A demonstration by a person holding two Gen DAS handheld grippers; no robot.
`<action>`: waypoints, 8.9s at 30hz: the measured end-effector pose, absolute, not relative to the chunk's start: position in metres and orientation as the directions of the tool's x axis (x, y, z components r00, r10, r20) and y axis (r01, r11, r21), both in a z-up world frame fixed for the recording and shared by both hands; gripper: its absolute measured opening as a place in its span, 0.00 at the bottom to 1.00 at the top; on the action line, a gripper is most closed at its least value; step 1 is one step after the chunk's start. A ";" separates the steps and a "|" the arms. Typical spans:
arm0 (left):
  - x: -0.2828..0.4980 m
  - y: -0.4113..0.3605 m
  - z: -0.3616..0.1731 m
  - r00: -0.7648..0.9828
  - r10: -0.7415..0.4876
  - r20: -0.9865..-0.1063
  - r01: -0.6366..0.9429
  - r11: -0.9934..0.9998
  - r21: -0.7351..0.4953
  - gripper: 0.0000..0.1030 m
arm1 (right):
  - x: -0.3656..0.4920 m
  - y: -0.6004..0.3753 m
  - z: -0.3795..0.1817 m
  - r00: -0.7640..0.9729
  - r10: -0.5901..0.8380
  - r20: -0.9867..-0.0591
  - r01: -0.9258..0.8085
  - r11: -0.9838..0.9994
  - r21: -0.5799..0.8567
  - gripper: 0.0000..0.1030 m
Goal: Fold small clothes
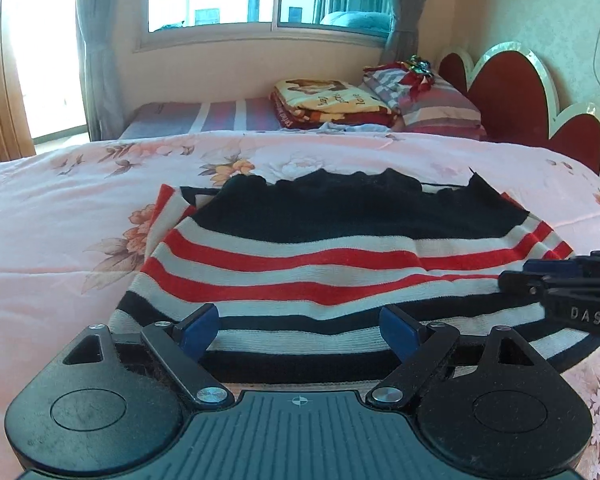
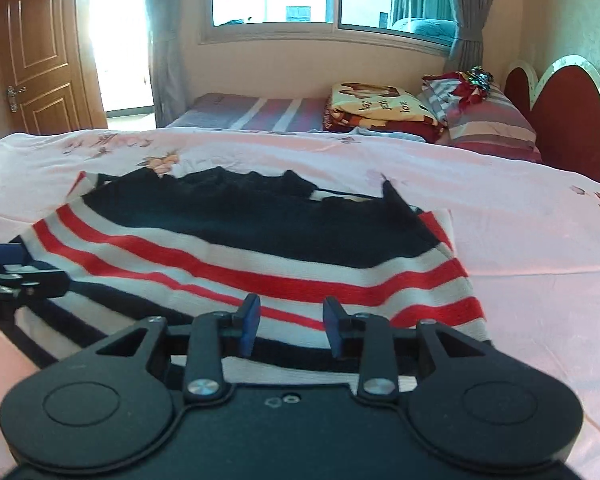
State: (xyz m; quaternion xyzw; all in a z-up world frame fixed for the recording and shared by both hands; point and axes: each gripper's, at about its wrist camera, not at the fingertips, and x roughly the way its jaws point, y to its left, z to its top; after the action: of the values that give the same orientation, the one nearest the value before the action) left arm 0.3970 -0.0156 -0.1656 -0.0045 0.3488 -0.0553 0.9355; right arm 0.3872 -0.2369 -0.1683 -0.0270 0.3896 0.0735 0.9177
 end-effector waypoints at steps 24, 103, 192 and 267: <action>0.362 -0.012 -0.162 0.740 -0.064 -0.669 0.098 0.995 0.013 0.85 | 0.344 -0.242 -0.166 0.673 0.072 -0.737 -0.123 0.992 -0.016 0.39; 0.369 0.003 -0.174 0.702 0.007 -0.712 -0.037 0.999 -0.026 0.90 | 0.362 -0.229 -0.180 0.651 0.097 -0.753 -0.112 0.993 0.032 0.60; 0.390 -0.101 -0.116 0.633 -0.617 -0.467 0.503 0.787 -0.357 0.77 | 0.318 -0.346 -0.147 0.712 0.158 -0.684 0.100 0.942 0.321 0.66; 0.416 -0.129 -0.114 0.732 -0.301 -0.612 0.248 0.953 -0.172 0.88 | 0.351 -0.331 -0.122 0.725 0.012 -0.688 0.026 0.999 0.044 0.36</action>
State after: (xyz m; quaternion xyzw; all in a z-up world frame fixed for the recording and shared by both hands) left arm 0.4161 -0.1287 -0.1141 -0.0393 0.3352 -0.1475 0.9297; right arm 0.3511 -0.3314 -0.1216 0.0253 0.3706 -0.0037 0.9284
